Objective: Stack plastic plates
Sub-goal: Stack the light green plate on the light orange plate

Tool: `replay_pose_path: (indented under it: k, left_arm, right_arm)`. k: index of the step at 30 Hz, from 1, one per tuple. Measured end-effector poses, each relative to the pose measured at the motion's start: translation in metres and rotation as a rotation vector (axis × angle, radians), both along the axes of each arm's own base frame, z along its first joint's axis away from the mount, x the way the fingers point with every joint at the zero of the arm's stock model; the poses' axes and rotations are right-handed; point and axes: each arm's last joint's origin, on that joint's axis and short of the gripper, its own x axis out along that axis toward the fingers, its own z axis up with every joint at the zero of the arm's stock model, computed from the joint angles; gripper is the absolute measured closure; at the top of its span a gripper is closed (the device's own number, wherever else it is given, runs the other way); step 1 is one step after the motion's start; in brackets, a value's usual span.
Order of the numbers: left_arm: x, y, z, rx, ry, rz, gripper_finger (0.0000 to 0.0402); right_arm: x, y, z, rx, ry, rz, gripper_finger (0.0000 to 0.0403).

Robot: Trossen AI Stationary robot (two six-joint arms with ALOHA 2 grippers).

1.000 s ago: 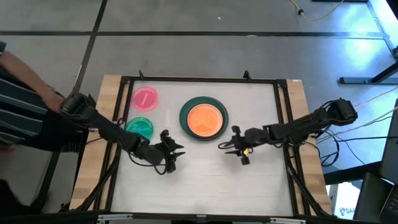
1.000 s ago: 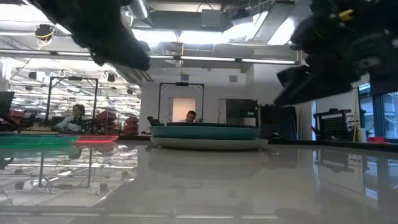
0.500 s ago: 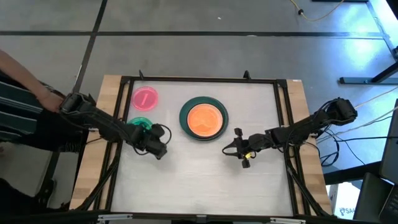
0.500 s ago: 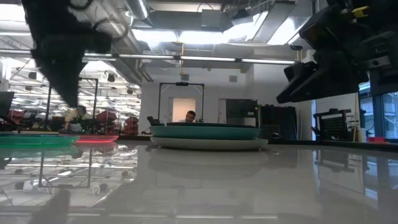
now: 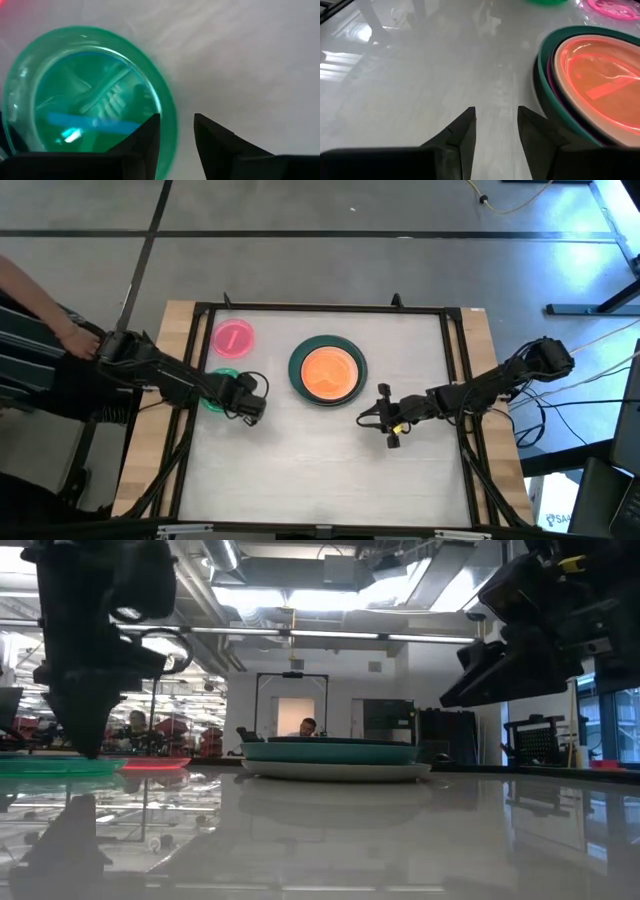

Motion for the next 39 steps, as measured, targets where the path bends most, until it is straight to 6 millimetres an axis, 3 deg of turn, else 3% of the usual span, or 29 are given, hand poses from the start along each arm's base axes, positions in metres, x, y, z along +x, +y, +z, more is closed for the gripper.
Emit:
replay_pose_path:
  k: [10, 21, 28, 39]
  left_arm:
    - [-0.011, 0.006, -0.022, 0.019, -0.015, 0.006, 0.0294]
    - [-0.01, 0.006, -0.022, 0.055, -0.013, -0.05, 0.0394]
    - [0.003, -0.005, -0.002, 0.058, -0.043, -0.109, 0.0398]
    - [0.03, -0.029, 0.047, 0.208, -0.206, -0.262, 0.0398]
  right_arm:
    - [0.0, 0.0, -0.001, -0.003, 0.01, 0.0, 0.0267]
    - [0.0, 0.0, -0.001, 0.001, 0.006, -0.002, 0.0267]
    - [0.0, 0.0, -0.001, -0.001, 0.011, -0.002, 0.0267]
    - [0.0, 0.0, -0.001, 0.0, 0.01, -0.002, 0.0267]
